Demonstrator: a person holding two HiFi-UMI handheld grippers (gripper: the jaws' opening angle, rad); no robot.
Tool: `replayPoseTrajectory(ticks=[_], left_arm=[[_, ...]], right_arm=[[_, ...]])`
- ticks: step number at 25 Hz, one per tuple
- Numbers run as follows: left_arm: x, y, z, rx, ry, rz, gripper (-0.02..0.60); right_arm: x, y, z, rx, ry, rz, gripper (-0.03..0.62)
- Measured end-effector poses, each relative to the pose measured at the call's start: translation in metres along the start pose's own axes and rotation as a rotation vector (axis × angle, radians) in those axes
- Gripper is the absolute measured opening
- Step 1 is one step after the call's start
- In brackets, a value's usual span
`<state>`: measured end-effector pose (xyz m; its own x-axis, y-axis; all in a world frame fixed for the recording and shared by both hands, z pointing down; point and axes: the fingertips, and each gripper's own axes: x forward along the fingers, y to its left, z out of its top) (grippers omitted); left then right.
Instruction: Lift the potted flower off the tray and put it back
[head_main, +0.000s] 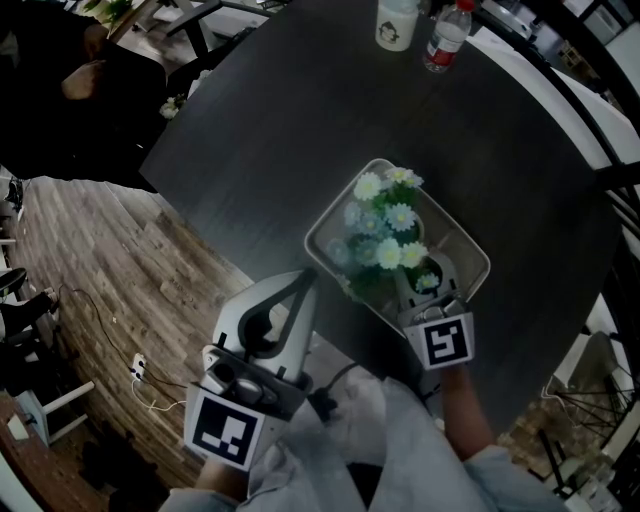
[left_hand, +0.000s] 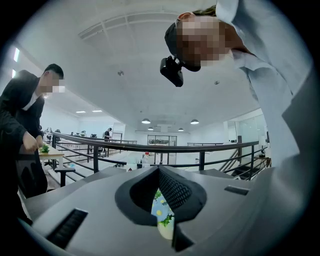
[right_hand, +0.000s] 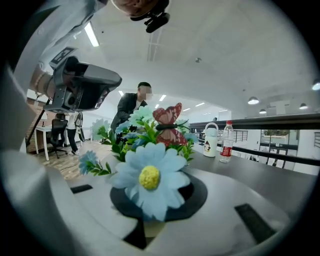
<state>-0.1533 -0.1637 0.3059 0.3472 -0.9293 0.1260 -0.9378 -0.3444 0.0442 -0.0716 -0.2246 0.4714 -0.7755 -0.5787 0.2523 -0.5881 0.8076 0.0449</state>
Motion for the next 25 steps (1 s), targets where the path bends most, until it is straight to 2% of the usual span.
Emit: replayPoseTrajectory(ticks=[10, 25], left_arm=[[-0.003, -0.005, 0.007, 0.011, -0.018, -0.032, 0.002], [0.003, -0.024, 0.033, 0.035, -0.072, -0.152, 0.002]], right_arm=[[-0.013, -0.006, 0.021, 0.059, -0.052, -0.055, 0.043], [-0.057, -0.014, 0.065, 0.097, -0.096, -0.181, 0.041]])
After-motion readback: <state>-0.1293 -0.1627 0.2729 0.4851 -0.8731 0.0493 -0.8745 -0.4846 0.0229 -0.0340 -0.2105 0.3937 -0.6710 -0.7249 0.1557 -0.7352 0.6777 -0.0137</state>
